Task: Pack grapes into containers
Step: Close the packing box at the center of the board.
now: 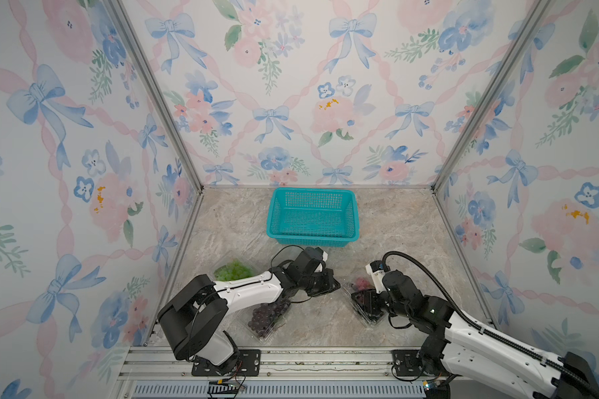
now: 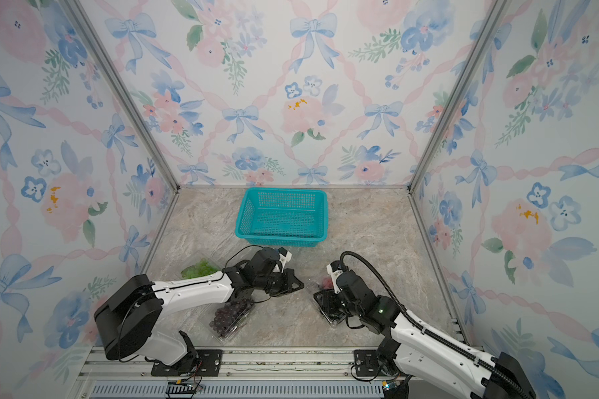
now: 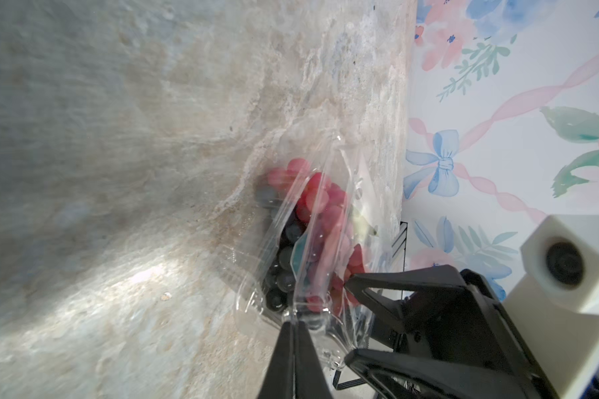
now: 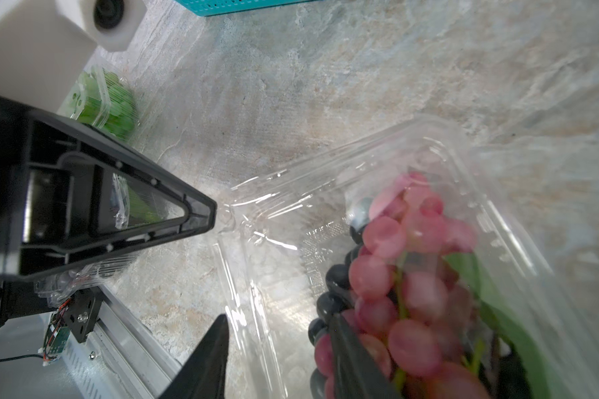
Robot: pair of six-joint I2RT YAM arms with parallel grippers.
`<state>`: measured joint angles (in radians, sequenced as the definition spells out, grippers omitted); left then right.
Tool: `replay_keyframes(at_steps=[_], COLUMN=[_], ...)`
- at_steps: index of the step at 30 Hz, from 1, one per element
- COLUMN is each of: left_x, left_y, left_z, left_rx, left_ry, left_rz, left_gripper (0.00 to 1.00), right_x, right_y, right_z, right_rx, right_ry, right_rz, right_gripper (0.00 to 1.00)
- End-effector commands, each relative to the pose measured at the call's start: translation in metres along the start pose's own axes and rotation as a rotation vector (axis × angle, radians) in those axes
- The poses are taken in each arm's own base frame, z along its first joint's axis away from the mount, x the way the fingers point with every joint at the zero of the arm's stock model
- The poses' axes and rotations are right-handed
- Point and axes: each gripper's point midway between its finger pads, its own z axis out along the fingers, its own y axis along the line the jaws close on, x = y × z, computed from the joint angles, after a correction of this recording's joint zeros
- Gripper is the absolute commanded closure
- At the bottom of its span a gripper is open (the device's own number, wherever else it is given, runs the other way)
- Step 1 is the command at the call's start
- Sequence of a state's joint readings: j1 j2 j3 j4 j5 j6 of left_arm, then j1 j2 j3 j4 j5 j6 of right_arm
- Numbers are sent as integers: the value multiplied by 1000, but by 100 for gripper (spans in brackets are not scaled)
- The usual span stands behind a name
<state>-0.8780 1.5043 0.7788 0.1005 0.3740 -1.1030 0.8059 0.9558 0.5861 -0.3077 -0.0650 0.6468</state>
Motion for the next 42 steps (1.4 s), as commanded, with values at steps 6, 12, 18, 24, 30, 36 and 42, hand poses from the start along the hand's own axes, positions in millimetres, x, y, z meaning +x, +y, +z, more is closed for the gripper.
replay_keyframes(at_steps=[6,12,18,24,30,36,42], left_x=[14,14,5,6,9,11,22], left_y=[14,36,26,20,18,26,40], left_z=[1,-2,-2,9,18,18,23], left_rx=[-25,-69,-52,-22,25,15,42], left_ry=[31,17,-1,34,53,44,60], left_rz=[-1,-37,-13,-12,-45,-64,-123], left_gripper=[93,78,70,65,63,71,75], right_x=[40,44,45,43,43,43,43], right_y=[-36,-36,-35,-33,-31,-29,-30], right_z=[1,10,13,14,16,17,14], right_rx=[130,144,136,126,116,105,105], right_ry=[125,143,144,139,140,134,134], right_rz=[31,15,12,7,11,18,15], right_gripper=[52,52,52,52,52,52,52])
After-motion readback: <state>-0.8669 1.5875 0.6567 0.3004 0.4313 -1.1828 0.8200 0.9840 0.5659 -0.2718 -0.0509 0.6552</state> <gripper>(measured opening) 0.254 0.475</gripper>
